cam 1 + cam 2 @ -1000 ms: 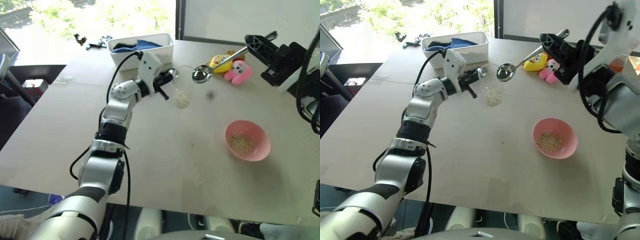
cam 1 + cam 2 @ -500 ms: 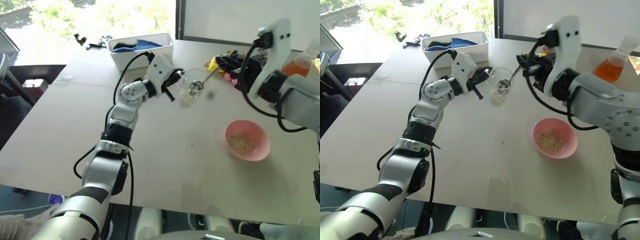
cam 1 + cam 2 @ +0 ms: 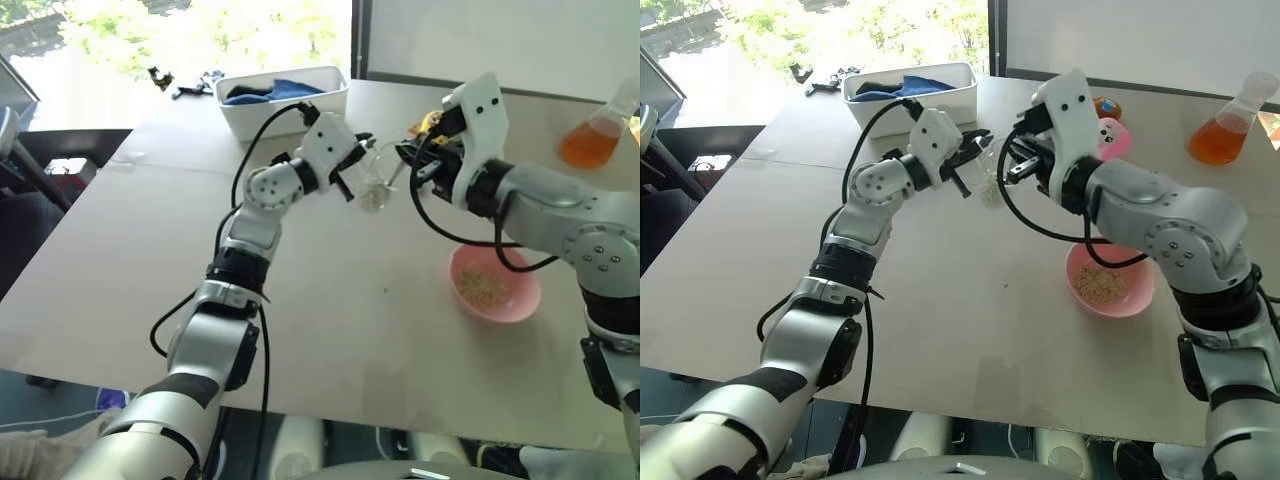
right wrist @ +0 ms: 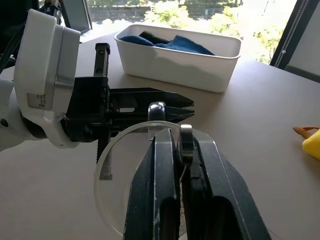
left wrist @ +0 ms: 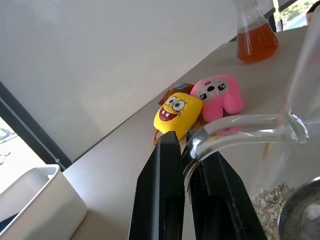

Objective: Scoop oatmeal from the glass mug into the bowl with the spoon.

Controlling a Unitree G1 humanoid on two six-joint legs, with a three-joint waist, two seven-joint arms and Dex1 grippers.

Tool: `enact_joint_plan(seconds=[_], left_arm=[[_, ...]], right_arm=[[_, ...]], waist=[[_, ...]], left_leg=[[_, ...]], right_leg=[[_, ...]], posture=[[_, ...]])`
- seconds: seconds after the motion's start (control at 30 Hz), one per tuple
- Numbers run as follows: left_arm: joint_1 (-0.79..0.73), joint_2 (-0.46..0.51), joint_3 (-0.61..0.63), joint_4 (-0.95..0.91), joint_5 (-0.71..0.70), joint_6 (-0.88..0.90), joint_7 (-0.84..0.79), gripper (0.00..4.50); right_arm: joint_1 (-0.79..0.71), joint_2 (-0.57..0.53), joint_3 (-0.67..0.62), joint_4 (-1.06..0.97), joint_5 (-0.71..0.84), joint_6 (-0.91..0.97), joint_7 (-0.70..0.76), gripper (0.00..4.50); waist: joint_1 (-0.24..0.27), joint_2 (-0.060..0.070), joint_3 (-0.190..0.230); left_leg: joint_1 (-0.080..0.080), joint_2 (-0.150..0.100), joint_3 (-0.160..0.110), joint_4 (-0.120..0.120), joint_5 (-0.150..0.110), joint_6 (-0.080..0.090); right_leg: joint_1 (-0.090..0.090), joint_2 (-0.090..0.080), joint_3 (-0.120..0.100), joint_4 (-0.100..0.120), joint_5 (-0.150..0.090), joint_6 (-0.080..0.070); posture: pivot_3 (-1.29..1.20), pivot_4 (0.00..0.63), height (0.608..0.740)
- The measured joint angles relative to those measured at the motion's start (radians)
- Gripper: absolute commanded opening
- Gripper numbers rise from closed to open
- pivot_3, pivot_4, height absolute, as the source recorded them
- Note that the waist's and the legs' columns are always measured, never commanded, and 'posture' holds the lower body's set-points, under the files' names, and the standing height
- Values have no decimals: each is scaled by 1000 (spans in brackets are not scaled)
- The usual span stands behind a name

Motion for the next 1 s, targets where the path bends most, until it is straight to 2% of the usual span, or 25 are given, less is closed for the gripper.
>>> enact_joint_plan(seconds=[0.3, 0.43, 0.7, 1.0], left_arm=[[0, -3, 0, 0, 7, -11, 11, 90], [0, -6, 0, 11, 13, -10, 27, 90], [0, -28, -7, 19, 19, 19, 38, 90], [0, -61, -30, -9, 32, 46, 36, 90]], right_arm=[[5, 137, -194, 71, 105, 86, -63, 0], [5, 168, -303, 112, 220, 112, -143, 0], [47, 165, -420, 139, 525, 83, -387, 0], [128, 105, -429, 132, 805, -82, -616, 0]], waist=[[1, 0, 0], [0, 0, 0], [-2, 0, 0], [-1, 0, 0]], left_leg=[[0, 0, 1, 0, 2, -4], [0, 0, 1, 0, 2, -4], [0, 0, 3, 0, 2, -4], [0, 1, 3, 0, 2, -4]], right_leg=[[0, 0, 0, 0, 0, 0], [0, 0, 0, 0, 0, 0], [0, 0, 0, 0, 0, 0], [0, 0, 0, 0, 0, 0]], posture=[[0, 150, 740], [0, 150, 740], [0, 150, 740], [0, 150, 740]])
